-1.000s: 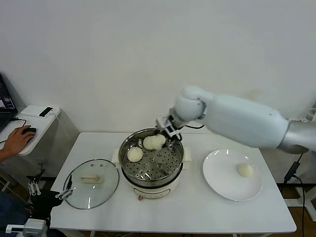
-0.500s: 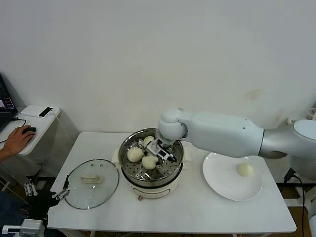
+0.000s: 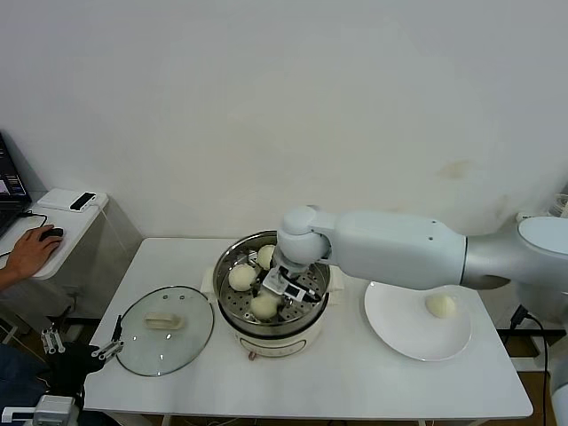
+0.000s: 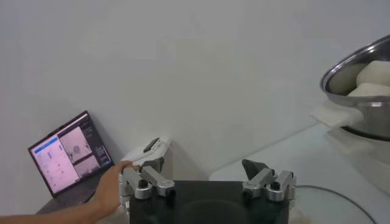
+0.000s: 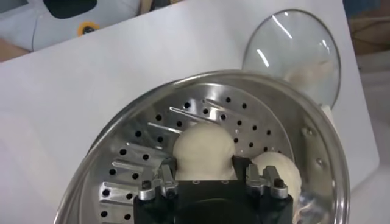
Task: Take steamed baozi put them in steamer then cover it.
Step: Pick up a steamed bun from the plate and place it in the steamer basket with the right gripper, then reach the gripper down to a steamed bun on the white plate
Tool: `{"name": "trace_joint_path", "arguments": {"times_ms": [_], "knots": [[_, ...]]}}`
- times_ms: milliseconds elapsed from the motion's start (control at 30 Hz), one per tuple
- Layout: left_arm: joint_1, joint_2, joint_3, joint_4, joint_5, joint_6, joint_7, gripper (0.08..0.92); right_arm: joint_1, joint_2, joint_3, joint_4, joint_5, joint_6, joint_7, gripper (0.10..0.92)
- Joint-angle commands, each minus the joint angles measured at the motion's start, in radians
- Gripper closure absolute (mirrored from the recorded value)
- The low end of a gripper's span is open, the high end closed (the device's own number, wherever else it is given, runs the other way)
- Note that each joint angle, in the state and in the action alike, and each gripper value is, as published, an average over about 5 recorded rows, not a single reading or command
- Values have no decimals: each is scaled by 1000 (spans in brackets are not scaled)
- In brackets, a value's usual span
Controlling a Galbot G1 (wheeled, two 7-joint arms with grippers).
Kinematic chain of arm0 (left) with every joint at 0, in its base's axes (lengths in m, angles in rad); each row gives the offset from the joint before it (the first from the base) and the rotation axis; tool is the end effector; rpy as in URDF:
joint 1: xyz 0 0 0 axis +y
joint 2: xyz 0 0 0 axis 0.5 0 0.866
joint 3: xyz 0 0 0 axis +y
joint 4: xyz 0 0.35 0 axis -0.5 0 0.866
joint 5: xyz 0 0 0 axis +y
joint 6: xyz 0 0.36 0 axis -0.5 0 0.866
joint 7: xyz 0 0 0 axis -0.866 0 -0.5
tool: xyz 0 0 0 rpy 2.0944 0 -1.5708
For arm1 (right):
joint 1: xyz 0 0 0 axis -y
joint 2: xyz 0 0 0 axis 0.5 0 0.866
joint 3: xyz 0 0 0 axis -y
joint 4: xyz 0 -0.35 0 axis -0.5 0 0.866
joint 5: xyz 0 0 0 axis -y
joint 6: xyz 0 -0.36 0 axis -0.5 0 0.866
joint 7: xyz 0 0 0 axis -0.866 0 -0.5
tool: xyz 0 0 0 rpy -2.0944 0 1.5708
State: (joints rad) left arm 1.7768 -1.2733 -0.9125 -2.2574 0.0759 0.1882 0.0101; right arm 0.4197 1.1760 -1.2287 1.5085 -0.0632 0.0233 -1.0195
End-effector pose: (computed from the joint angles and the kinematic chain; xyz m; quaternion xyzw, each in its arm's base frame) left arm 0.1351 0.1366 -0.2355 0.0713 -0.9578 -0.2650 0.0858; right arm 0.4704 0.1830 -0.1143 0.6668 -0.2611 0.6972 0.0332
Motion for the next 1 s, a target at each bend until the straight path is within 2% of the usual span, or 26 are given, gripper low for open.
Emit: {"name": "trace_joint_path", "arguments": {"times_ms": [33, 167, 267, 433, 667, 833, 1000], "knots": [[-3, 3, 2, 1, 1, 0, 0, 177, 8, -13, 14, 9, -2, 32, 0, 341], [-8, 8, 7, 5, 2, 1, 0, 177, 30, -44, 55, 21, 11, 21, -16, 240], [-13, 12, 9, 7, 1, 2, 1, 177, 49, -80, 85, 31, 39, -7, -35, 208], [-20, 24, 8, 13, -1, 4, 1, 177, 69, -181, 155, 28, 99, -126, -77, 203], [-23, 41, 17, 21, 0, 5, 2, 177, 49, -377, 246, 66, 80, -412, -80, 203], [-31, 58, 22, 28, -2, 4, 3, 177, 5, -555, 260, 84, 57, -446, -85, 203], [-39, 67, 34, 33, -1, 5, 3, 177, -83, -686, 289, 56, -3, -402, -102, 203]]}}
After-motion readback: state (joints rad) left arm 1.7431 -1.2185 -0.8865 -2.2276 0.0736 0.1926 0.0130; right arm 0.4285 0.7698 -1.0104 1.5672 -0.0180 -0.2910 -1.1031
